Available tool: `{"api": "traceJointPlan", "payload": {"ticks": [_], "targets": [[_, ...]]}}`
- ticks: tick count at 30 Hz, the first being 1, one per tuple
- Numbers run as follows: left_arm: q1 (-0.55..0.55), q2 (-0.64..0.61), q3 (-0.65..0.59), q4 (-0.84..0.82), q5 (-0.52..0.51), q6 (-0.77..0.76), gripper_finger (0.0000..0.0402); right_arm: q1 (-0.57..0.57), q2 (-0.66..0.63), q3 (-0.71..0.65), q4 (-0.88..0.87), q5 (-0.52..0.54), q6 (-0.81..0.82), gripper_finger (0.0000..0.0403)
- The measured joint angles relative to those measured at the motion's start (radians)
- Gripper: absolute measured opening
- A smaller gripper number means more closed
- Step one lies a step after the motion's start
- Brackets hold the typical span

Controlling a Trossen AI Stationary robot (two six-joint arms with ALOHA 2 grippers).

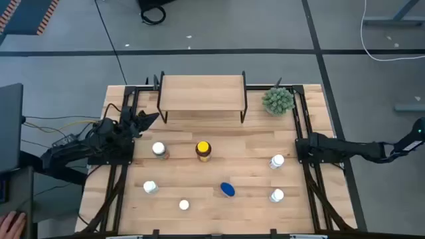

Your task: Pick and place medicine bottles onto shelf by color

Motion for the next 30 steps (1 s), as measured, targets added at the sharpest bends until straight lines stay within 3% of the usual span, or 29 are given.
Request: {"api": "traceJointPlan", "payload": {"ticks": [30], "targets": [[0.000,0.000,0.000,0.000,0.000,0.000,0.0031,0.000,0.000,0.000,0.000,0.000,0.000,0.0019]]}}
